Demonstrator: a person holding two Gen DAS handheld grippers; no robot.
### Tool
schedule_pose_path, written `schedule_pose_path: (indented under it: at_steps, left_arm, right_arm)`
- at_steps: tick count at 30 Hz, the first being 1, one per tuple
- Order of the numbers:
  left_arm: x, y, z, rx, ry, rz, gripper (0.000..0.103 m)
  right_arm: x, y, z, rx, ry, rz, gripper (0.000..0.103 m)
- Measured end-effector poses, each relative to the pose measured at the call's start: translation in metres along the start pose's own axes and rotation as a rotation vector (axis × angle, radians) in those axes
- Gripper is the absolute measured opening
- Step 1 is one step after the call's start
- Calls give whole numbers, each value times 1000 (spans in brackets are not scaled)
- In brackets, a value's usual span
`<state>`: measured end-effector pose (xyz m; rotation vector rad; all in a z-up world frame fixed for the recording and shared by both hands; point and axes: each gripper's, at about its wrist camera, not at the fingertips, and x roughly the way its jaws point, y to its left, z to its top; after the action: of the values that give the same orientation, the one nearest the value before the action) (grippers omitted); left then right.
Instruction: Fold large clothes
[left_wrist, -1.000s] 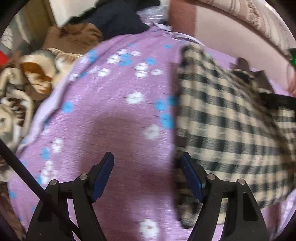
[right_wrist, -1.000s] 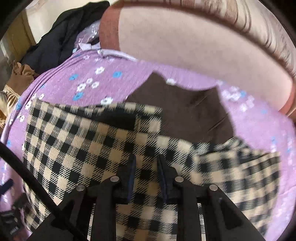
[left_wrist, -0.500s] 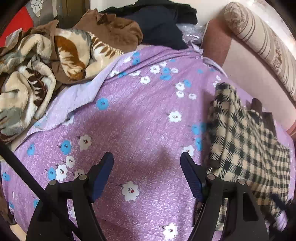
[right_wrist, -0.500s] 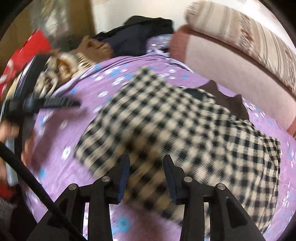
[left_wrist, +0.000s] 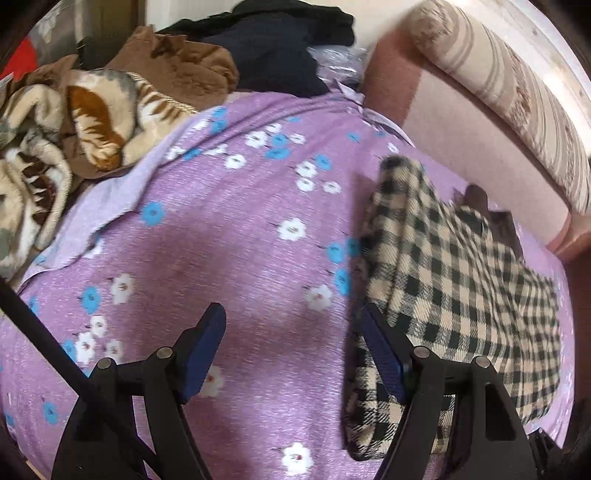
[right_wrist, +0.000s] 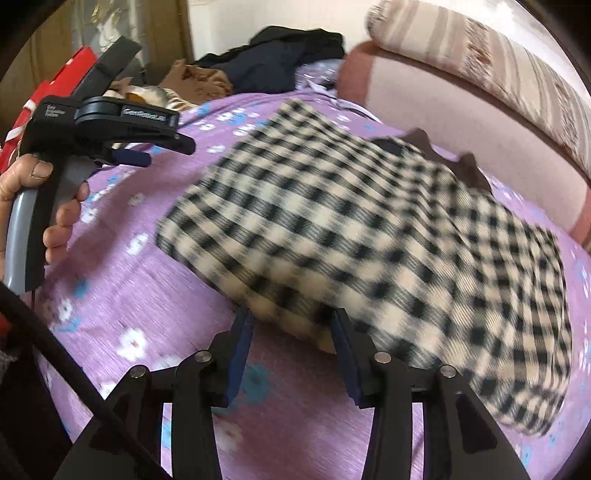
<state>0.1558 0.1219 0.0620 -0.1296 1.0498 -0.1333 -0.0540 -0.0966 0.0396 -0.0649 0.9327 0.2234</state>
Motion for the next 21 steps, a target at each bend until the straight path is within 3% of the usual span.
schedule_pose_path:
  at_steps: [4, 11, 16, 21]
  left_arm:
    - [20, -11, -1, 11, 32, -71, 74]
    - [43, -6, 12, -30, 65, -279, 79]
    - [65, -17, 42, -14, 141, -432, 79]
    - [86, -51, 60, 87, 183, -469, 83]
  right_arm:
    - [-5, 4, -10, -27, -26, -29, 48]
    - [16, 62, -4, -215, -65, -34, 53]
    - [38, 97, 7, -363, -101, -138, 53]
    - [56, 116, 23, -451, -119, -218, 53]
